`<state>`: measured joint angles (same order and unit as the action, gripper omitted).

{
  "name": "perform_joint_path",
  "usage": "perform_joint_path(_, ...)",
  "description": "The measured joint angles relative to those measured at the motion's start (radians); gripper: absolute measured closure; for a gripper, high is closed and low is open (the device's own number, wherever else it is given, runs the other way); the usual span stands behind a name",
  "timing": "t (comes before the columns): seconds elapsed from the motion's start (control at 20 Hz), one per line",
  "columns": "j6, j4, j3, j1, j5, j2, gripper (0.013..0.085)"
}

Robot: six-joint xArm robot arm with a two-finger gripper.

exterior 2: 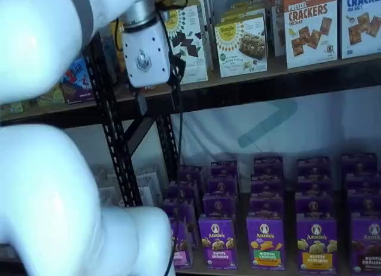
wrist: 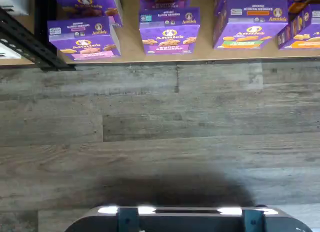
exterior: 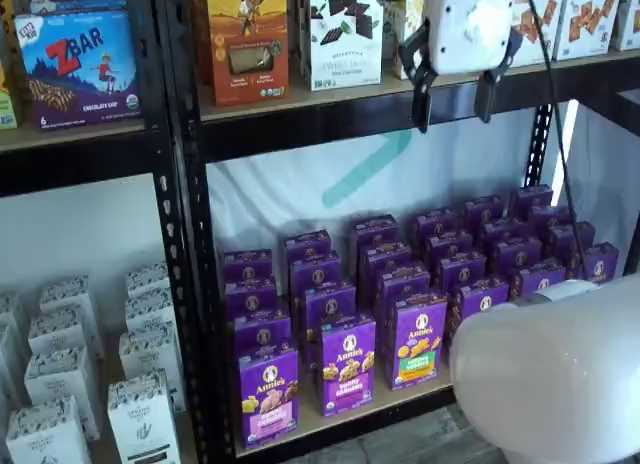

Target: Pick up the purple box with a pink patch in the middle, on the bottom shelf, the first box from the left

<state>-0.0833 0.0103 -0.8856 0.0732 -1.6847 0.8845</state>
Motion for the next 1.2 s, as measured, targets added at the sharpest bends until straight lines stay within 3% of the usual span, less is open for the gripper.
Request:
perform_joint_path(0.7, -0.011, 0.052, 0.258, 0.019, 0.261, -0.041, 0.0130)
perform_joint_path(1.2, -0.039, 0.055, 0.414, 0.060, 0.488, -0.139, 0.0130)
